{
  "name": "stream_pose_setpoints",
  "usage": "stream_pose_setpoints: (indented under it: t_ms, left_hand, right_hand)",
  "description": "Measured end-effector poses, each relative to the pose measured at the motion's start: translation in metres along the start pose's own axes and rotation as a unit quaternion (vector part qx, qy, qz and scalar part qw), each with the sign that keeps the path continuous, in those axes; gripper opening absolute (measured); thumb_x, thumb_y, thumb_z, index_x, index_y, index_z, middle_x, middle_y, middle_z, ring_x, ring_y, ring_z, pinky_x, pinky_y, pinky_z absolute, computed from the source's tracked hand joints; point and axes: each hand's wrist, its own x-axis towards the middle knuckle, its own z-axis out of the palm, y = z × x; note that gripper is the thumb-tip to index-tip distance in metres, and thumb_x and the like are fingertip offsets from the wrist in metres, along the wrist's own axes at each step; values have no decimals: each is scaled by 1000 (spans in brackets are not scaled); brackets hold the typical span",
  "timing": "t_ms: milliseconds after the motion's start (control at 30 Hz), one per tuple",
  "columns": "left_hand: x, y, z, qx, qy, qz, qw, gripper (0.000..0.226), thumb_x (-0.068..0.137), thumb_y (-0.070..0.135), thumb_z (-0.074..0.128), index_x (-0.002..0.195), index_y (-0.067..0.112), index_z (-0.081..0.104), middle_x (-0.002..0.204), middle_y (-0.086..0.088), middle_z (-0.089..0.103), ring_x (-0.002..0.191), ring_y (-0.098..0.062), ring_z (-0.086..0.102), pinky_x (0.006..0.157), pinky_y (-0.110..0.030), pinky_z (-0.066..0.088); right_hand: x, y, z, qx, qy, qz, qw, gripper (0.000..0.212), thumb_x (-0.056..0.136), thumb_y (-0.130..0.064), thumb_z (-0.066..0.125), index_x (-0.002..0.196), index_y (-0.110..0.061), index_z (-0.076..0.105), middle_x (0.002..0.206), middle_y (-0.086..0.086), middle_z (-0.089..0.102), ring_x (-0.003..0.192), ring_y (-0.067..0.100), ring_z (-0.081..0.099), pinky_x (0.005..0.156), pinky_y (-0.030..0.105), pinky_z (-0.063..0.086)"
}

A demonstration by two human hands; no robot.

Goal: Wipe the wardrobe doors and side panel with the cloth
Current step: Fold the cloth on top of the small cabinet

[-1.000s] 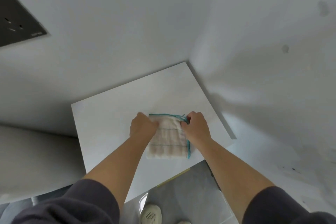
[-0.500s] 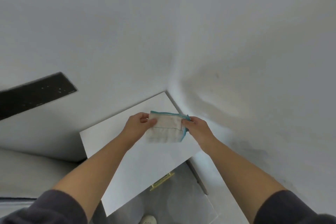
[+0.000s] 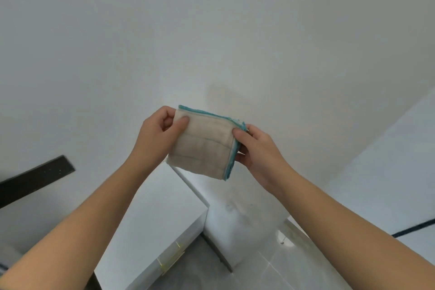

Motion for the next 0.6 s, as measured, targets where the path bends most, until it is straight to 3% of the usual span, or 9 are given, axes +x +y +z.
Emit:
stream_pose_setpoints:
  t_ms: [200, 333, 400, 500, 600]
  left_hand:
    - [-72, 87, 80, -24, -61, 30, 997, 13, 97, 24, 56, 92, 13, 60, 68, 4, 71, 58, -9, 62, 55, -19, 45]
    - [-125, 126, 147, -16, -89, 44, 995, 14, 96, 28, 56, 93, 14, 60, 71, -6, 72, 56, -12, 61, 52, -19, 45]
    - [-148, 141, 185, 3, -102, 60, 993, 14, 96, 31, 55, 90, 19, 58, 66, -10, 70, 53, -13, 58, 50, -20, 42]
    - [-166, 158, 241, 29, -118, 69, 990, 15, 97, 34, 51, 88, 23, 55, 63, -1, 66, 52, -5, 56, 48, -15, 39]
    - [-166, 167, 295, 32, -129, 26, 991, 18, 97, 38, 50, 95, 21, 56, 82, 4, 67, 64, -3, 59, 56, -17, 43]
  right_hand:
    - [-104, -47, -98, -3, -14, -33, 999, 25, 99, -13, 49, 119, -1, 59, 102, 8, 65, 90, 20, 61, 93, 45, 51]
    - [-164, -59, -170, -30, 2, -54, 998, 21, 101, -18, 47, 114, -9, 61, 94, 0, 68, 82, 14, 63, 78, 37, 57]
    - [-190, -63, -205, -70, 35, -63, 995, 20, 102, -23, 43, 109, -14, 60, 87, -4, 67, 74, 11, 62, 68, 32, 54]
    - [-214, -70, -251, -100, 94, -60, 989, 21, 103, -30, 39, 105, -20, 57, 85, -6, 66, 72, 11, 61, 68, 32, 51]
    - [-224, -78, -292, -107, 150, -47, 982, 24, 102, -32, 37, 109, -21, 57, 95, -2, 65, 78, 15, 60, 71, 34, 53]
